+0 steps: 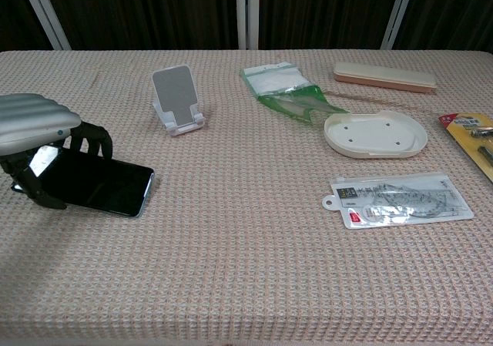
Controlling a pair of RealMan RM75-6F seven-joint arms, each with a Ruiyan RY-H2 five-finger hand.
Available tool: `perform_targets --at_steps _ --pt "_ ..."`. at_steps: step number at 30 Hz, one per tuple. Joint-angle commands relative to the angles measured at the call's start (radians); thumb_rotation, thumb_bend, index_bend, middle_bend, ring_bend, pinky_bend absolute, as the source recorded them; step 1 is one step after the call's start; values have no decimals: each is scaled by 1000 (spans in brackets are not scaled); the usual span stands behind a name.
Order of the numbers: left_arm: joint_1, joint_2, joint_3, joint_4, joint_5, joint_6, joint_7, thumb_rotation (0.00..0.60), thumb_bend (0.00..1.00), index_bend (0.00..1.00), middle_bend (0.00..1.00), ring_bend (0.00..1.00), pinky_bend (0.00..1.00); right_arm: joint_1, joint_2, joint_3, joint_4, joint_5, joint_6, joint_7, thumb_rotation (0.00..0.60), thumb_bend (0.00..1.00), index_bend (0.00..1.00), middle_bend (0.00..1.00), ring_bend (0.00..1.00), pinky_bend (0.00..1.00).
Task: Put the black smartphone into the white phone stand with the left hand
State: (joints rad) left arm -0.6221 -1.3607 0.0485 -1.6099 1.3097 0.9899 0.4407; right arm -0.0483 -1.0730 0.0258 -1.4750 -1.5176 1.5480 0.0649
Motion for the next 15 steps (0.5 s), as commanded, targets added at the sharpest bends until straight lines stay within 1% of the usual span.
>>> perform_targets --at_steps 1,4,9,11,15 --pt "2 10 -4 4 19 8 -16 600 352 553 543 468 471 0 1 0 -2 0 0 -2 600 272 0 0 0 0" --pt "-2 39 -12 -3 45 15 -34 600 353 554 543 468 471 1 4 1 -6 -2 1 -4 600 271 0 0 0 0" --pt "-15 124 -23 16 133 51 -48 600 360 553 551 478 467 -3 10 3 -14 -3 13 -6 600 271 0 0 0 0" --pt "-23 155 -35 19 140 52 -51 600 363 543 553 482 467 -6 9 4 -13 0 16 -4 600 272 0 0 0 0" --pt "-70 219 -70 13 145 15 9 600 369 503 553 483 467 -9 6 6 -11 -1 25 10 600 270 0 0 0 0"
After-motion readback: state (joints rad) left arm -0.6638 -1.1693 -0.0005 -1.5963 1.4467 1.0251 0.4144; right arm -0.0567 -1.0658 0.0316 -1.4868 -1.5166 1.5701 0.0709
